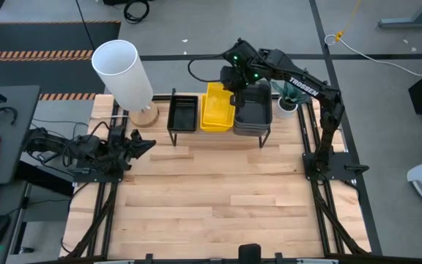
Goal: Stack baskets on shelf by color
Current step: Stack the yellow basket on top of the yellow basket on the shelf, then return to Home Position
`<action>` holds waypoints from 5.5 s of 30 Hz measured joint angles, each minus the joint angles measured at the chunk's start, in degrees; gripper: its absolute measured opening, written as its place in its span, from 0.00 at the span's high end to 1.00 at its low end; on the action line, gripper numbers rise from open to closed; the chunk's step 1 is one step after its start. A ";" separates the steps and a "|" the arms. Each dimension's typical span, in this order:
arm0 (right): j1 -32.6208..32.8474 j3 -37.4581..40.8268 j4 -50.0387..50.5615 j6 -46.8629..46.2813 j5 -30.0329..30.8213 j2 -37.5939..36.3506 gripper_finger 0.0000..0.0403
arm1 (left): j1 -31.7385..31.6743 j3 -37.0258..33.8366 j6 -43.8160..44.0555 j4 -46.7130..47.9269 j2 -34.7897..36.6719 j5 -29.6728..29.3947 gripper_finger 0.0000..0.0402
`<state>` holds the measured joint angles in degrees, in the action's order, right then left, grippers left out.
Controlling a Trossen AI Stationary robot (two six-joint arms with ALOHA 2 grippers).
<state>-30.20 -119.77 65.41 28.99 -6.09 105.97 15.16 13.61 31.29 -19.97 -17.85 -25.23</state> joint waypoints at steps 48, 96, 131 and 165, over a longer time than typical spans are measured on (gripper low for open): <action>-5.27 -1.18 -12.75 -19.30 -9.84 -0.40 0.72 | 0.00 0.00 -1.11 -2.42 -0.02 -1.10 0.99; 23.76 77.84 -81.65 -57.44 2.21 -49.54 0.97 | -5.39 0.00 1.13 18.40 -0.37 4.40 1.00; 17.34 83.32 -74.29 -48.89 -5.78 -64.30 0.99 | -6.27 -13.03 7.00 -9.82 1.88 -7.92 0.99; 26.39 99.77 -73.71 -61.28 -11.22 -82.27 1.00 | -5.91 -13.06 6.99 -8.08 1.86 -7.59 0.99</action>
<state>-3.81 -19.99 -8.30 -32.29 -17.31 23.71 9.25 0.55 38.28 -28.05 -15.99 -32.82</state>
